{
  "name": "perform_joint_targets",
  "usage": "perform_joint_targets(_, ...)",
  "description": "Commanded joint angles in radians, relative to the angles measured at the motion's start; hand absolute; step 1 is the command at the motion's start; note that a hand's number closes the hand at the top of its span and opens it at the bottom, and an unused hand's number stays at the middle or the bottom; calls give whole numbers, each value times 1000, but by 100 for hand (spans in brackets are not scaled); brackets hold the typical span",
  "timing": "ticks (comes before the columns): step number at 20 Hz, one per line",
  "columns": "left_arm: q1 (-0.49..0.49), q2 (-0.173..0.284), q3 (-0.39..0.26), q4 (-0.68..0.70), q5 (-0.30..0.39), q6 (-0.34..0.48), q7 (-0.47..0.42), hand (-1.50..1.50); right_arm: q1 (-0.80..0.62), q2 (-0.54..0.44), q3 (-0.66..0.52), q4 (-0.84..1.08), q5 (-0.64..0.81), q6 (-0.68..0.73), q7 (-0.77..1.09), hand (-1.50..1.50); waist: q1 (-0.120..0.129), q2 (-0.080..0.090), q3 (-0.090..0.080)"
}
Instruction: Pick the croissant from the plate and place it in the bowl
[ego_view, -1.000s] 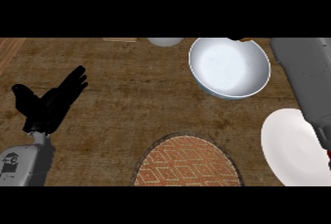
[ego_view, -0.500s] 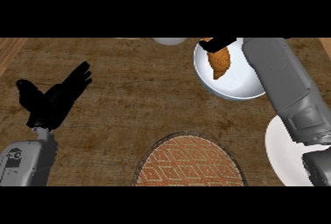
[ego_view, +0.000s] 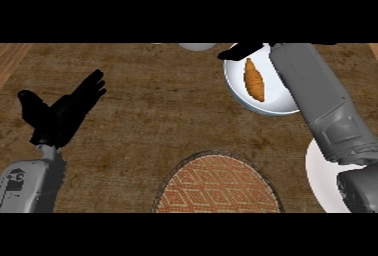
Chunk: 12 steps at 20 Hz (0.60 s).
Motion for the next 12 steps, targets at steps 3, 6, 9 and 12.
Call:
perform_joint_targets(3,-22,-7,-4,36,-12,3,-17,0,-13,-75,-54,33,-17,-90,-92,-150,-9,8,0)
perform_joint_targets(6,17,-33,-19,7,-15,13,-27,0,-27,-120,-77,46,-24,-127,-88,-150,-9,0,0)
perform_joint_targets(9,19,17,26,-11,12,-5,2,0,11,-173,-98,47,-31,-169,-129,-150,-23,-10,0)
perform_joint_targets(12,22,13,16,11,-13,1,-23,0,16,-290,-127,65,-55,-55,-171,-150,-31,-7,1)
